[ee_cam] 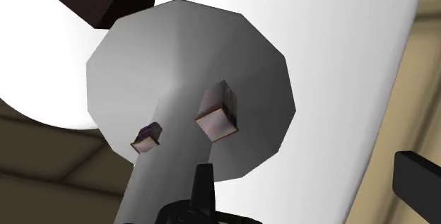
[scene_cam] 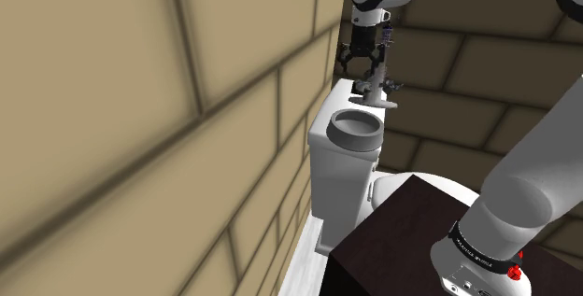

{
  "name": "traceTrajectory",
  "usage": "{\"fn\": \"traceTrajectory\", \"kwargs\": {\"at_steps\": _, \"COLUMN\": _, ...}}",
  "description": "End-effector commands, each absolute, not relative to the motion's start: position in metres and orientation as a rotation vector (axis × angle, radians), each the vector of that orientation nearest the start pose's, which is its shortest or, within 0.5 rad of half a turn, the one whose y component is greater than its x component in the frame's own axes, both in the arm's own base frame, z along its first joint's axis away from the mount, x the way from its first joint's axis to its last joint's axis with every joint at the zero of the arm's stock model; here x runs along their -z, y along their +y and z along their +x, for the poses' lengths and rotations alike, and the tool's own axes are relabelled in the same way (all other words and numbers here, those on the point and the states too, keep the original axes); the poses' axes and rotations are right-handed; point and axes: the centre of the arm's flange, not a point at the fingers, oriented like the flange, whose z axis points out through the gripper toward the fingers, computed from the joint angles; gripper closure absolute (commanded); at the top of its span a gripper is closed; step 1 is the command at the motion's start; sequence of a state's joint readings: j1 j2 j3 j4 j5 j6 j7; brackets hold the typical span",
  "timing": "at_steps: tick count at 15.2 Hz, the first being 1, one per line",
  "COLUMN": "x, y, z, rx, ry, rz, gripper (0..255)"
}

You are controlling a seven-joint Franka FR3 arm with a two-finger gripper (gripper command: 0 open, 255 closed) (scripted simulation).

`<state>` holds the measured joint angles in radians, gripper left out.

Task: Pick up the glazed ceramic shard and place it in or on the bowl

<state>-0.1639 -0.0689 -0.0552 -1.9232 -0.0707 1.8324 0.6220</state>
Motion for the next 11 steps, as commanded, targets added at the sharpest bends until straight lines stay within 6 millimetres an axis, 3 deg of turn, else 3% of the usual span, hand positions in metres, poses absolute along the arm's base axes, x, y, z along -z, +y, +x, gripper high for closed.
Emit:
{"fn": "traceTrajectory", "kwargs": {"at_steps": 1, "x": -0.507, "y": -0.14, "z": 0.543, "rx": -0.02, "ry": 1.391, "rz": -2.897, "gripper": 0}}
{"fn": "traceTrajectory", "kwargs": {"at_steps": 11, "x": -0.473, "y": -0.243, "z": 0.612, "rx": -0.046, "ry": 1.87, "rz": -2.635, "gripper": 0}}
